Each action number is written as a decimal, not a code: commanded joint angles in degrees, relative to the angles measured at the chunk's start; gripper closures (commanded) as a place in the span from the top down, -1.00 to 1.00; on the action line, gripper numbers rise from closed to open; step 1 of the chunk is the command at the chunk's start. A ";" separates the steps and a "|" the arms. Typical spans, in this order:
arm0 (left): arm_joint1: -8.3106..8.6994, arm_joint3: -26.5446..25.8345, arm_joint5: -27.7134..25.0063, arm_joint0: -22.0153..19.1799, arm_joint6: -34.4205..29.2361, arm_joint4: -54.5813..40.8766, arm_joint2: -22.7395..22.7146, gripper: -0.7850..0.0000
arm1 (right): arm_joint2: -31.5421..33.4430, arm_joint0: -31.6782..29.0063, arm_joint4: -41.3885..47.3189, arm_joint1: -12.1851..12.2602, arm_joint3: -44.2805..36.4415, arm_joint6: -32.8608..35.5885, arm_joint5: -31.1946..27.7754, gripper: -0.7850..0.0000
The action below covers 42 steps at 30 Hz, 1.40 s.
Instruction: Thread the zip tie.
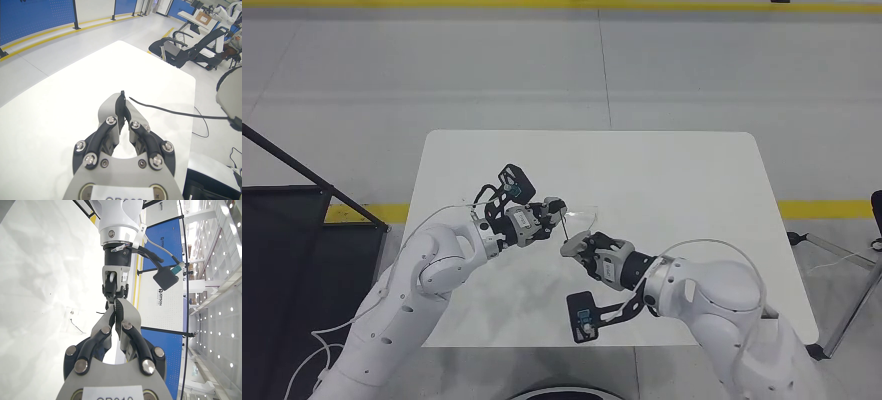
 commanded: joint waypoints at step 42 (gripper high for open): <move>0.00 0.00 0.00 0.00 0.00 0.00 0.00 -1.00 | -0.85 1.09 2.34 0.72 0.55 1.86 0.69 -1.00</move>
